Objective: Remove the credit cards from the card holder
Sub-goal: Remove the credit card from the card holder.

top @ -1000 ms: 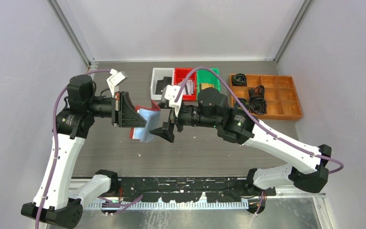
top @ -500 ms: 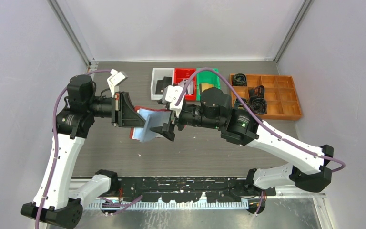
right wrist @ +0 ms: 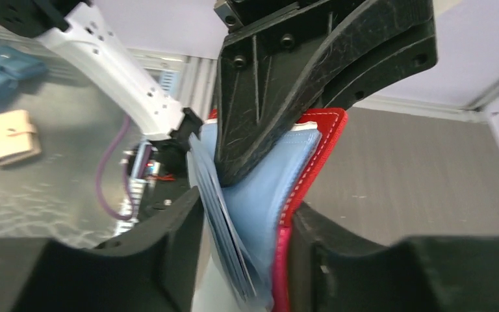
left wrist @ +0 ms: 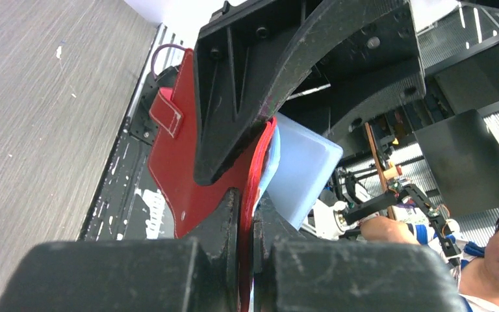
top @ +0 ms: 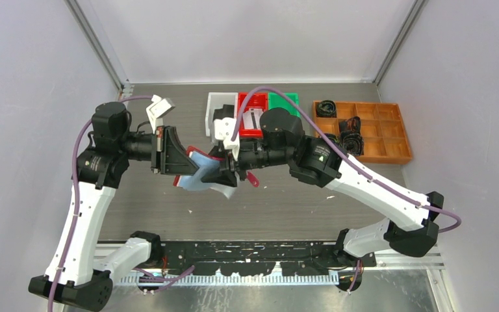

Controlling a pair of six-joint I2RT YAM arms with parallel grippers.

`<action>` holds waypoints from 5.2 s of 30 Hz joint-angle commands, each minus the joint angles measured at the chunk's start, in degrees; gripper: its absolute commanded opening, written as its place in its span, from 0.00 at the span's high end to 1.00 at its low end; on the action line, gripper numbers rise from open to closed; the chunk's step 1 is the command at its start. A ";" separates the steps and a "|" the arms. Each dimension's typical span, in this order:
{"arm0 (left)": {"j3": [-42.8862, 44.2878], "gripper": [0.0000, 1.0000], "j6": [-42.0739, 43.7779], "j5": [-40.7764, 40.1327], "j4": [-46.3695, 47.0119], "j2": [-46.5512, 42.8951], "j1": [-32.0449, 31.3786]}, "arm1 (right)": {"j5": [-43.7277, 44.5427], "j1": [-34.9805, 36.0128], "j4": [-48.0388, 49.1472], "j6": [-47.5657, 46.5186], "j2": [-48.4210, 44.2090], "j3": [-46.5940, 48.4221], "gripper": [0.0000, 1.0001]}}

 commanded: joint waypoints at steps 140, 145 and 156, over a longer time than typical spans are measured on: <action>2.70 0.82 2.32 -4.44 -2.13 -3.14 -0.94 | -30.55 -13.06 15.12 35.94 -5.56 -10.41 0.97; 1.53 0.90 5.12 -6.24 -4.25 -3.97 -0.99 | -29.57 -12.51 15.07 35.51 -5.54 -9.66 0.96; 3.14 1.00 13.75 -12.49 -11.36 -4.58 -0.93 | -26.62 -10.53 25.41 44.29 -3.03 -10.45 0.47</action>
